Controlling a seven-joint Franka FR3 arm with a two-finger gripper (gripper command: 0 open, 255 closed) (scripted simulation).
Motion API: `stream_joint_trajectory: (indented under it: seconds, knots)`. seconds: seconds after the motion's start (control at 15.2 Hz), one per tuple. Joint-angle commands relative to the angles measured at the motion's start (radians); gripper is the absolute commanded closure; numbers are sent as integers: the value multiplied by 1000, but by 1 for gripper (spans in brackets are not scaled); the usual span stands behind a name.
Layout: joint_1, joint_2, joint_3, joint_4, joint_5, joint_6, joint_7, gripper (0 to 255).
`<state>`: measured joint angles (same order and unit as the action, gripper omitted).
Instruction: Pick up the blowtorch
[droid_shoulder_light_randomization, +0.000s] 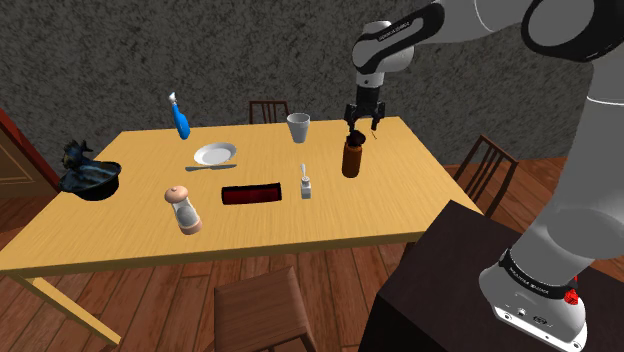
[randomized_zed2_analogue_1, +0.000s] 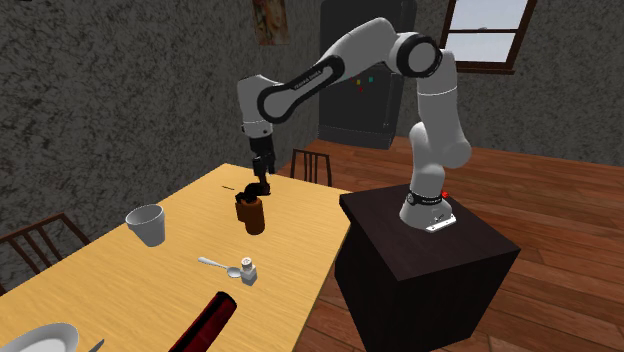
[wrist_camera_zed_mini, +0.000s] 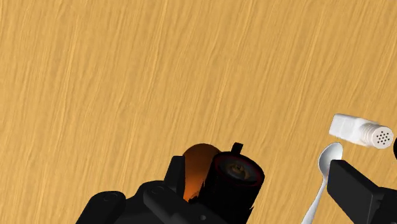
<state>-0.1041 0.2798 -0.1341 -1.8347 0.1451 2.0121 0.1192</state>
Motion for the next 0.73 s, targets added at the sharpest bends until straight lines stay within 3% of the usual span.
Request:
stream_joint_trajectory:
  seconds: [0.0, 0.53, 0.66]
  knots:
    - [-13, 72, -6, 57, 18, 15, 7, 0]
    - [-83, 389, -17, 411, 85, -19, 56, 0]
    - [-90, 421, -16, 440, 90, -16, 60, 0]
